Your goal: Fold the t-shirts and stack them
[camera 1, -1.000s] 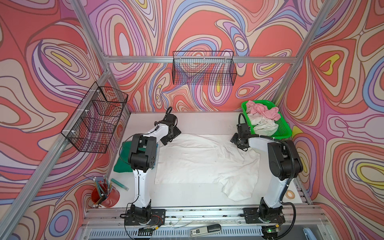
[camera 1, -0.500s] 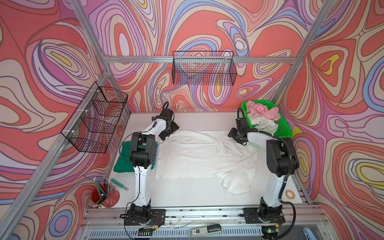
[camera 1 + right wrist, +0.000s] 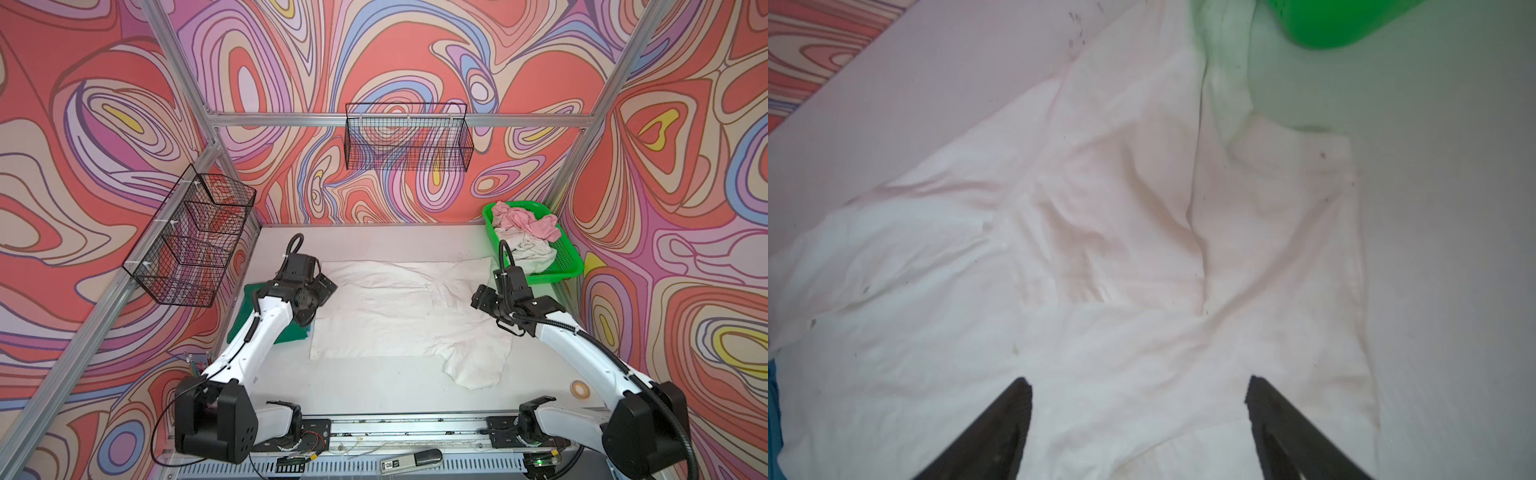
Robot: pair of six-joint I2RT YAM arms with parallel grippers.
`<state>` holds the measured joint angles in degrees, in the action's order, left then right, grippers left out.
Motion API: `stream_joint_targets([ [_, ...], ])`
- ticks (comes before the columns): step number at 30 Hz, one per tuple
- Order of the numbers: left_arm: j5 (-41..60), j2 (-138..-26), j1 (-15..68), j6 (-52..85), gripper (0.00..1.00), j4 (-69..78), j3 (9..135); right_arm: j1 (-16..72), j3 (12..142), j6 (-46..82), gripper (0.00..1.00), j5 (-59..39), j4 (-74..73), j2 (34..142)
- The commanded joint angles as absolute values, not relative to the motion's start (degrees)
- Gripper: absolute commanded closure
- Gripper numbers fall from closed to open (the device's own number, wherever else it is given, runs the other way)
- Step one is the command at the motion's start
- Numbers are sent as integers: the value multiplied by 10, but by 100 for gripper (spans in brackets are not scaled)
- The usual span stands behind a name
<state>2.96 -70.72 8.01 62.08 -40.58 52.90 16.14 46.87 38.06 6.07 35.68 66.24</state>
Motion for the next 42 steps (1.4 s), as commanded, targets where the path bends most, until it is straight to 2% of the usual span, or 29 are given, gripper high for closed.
stream_joint_targets([
  [1,17,-632,66,661,0,-448,456,174,441,409,14,78,428,613],
  [6,31,-570,56,665,6,-414,364,182,410,423,14,57,455,562],
  [18,64,-663,43,603,20,-322,301,192,409,436,15,73,507,524],
  [23,65,-696,43,592,38,-300,301,192,410,441,16,67,508,525],
  [27,53,-695,43,587,46,-307,301,194,414,445,17,69,519,520],
  [31,48,-682,43,584,62,-306,282,198,406,458,17,61,522,519],
  [33,50,-679,43,584,64,-307,281,200,395,470,17,49,514,520],
  [36,53,-679,43,582,74,-308,281,205,384,490,19,45,509,519],
  [42,75,-673,43,586,100,-304,283,249,363,549,21,74,529,528],
])
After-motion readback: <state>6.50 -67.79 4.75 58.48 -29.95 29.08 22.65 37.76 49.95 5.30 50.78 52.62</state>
